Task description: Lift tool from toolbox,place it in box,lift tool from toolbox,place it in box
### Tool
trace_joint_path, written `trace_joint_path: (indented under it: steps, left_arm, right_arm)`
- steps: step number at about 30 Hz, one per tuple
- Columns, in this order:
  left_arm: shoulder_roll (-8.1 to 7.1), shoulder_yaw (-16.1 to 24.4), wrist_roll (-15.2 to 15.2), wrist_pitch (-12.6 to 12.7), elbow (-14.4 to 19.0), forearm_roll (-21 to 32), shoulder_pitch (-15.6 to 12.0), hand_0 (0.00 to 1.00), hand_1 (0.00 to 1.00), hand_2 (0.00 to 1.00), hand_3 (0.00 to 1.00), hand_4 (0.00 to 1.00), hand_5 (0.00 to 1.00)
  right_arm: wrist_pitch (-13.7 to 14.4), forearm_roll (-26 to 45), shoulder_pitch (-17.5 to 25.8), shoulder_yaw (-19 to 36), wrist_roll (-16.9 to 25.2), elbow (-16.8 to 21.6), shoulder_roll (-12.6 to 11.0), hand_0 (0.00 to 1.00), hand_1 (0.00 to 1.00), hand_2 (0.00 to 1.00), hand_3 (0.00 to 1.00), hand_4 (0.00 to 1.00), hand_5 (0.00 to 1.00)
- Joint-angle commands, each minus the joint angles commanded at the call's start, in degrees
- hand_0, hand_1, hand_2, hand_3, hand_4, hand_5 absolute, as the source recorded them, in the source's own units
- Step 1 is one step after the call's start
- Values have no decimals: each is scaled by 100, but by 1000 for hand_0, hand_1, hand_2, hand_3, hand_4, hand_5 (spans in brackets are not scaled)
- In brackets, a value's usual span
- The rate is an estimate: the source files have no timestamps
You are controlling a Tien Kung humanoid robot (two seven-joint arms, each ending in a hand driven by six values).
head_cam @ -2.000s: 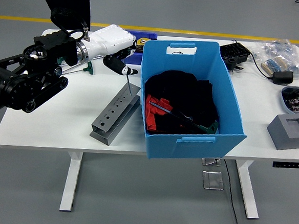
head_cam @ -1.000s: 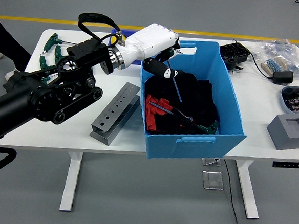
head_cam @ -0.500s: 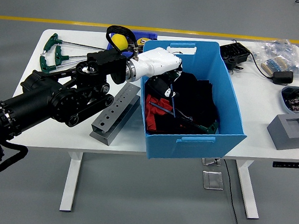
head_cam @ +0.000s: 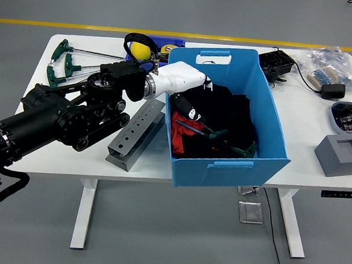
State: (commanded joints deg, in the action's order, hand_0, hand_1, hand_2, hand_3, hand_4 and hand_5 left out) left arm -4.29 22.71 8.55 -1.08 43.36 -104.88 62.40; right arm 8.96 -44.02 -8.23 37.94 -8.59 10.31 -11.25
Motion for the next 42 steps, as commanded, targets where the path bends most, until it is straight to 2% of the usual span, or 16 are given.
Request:
trace_joint_path:
  steps: [1, 6, 7, 10, 12, 13, 18, 21, 24, 25, 29, 36, 39, 42]
  left_arm:
    - [-6, 12, 4, 8, -2, -1, -6, 566, 666, 785, 681, 911, 537]
    - [-55, 139, 22, 89, 74, -53, -66, 566, 666, 785, 681, 911, 537]
    - [-66, 177, 25, 101, 95, -60, -84, 647, 716, 831, 699, 903, 531]
    - [-124, 376, 11, 126, 205, -108, -177, 647, 716, 831, 699, 903, 531]
    - [-173, 552, -8, 141, 304, -142, -262, 647, 716, 831, 699, 903, 531]
    - [-206, 677, -19, 151, 378, -155, -324, 759, 820, 933, 767, 897, 522]
    - [-336, 1282, -97, 257, 717, -99, -629, 759, 820, 933, 767, 897, 522]
    - [-405, 1730, -205, 411, 955, -18, -858, 780, 835, 941, 771, 905, 536]
    - [-482, 2246, -462, 396, 1229, 216, -1164, 780, 835, 941, 771, 905, 536]
    - [-501, 2390, -502, 427, 1289, 319, -1245, 691, 724, 812, 681, 898, 541]
    - [-579, 3021, -731, 586, 1619, 872, -1698, 691, 724, 812, 681, 898, 541]
    - [-717, 4051, -1298, 756, 2274, 1948, -2697, 685, 712, 794, 661, 877, 538]
    - [-835, 4427, -1406, 762, 2480, 2268, -3091, 685, 709, 792, 670, 879, 549]
    - [-957, 4635, -1385, 771, 2682, 2761, -3412, 685, 709, 792, 670, 879, 549]
  right_arm:
    - [0, -1, 2, 6, 0, 0, 1, 619, 602, 678, 557, 816, 635]
    - [3, 26, 2, -2, 9, 0, -1, 619, 602, 678, 557, 816, 635]
    - [5, 37, 1, -5, 11, 0, -2, 618, 603, 678, 557, 817, 636]
    - [11, 78, -5, -23, 19, 0, -3, 618, 603, 678, 557, 817, 636]
    - [14, 108, -9, -35, 27, 0, -5, 618, 603, 678, 557, 817, 636]
    - [18, 121, -9, -32, 30, 0, -4, 618, 603, 677, 557, 817, 637]
    - [23, 126, -4, -16, 36, 0, -1, 618, 603, 677, 557, 817, 637]
    - [24, 118, -10, -3, 41, 0, -2, 618, 604, 677, 557, 817, 638]
    - [23, 100, -13, 23, 44, 0, -4, 618, 604, 677, 557, 817, 638]
    - [21, 94, -14, 25, 45, 0, -6, 618, 603, 677, 556, 816, 638]
    - [20, 75, -10, 54, 50, 0, -9, 618, 603, 677, 556, 816, 638]
    - [25, 53, -18, 81, 59, 0, -7, 618, 603, 677, 556, 817, 638]
    - [32, 33, -11, 118, 56, 0, 5, 618, 602, 677, 556, 816, 637]
    - [36, -23, 23, 190, 46, 0, 25, 618, 602, 677, 556, 816, 637]
